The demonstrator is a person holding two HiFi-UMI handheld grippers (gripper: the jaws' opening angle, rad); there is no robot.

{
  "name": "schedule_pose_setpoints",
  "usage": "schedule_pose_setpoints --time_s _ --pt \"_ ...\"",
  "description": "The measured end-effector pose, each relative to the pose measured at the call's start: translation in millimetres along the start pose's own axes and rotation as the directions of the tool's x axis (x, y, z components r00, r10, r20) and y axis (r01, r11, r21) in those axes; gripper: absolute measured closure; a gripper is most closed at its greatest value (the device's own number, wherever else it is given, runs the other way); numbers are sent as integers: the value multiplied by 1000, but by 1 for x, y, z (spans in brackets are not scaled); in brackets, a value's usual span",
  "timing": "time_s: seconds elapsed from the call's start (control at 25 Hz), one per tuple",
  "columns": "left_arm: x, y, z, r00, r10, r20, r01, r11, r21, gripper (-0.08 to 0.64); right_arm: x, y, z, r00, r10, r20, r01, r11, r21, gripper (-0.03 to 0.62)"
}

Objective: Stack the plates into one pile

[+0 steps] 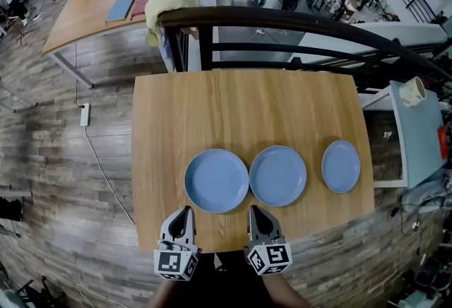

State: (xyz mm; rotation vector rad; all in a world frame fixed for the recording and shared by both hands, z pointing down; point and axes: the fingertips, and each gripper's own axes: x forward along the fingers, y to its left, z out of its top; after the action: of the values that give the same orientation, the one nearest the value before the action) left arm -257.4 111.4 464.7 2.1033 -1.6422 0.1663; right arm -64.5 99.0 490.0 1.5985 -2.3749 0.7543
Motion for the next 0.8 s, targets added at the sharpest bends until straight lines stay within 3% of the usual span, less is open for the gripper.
schedule_pose_setpoints --time_s 0.52,0.8 --pt "53 50 -50 989 -15 -145 12 1000 -24 534 50 -20 -58 987 -96 -130 108 990 86 560" --pt "74 69 -85 962 -27 -270 16 999 -43 534 61 -34 -85 969 -154 -194 179 977 118 560"
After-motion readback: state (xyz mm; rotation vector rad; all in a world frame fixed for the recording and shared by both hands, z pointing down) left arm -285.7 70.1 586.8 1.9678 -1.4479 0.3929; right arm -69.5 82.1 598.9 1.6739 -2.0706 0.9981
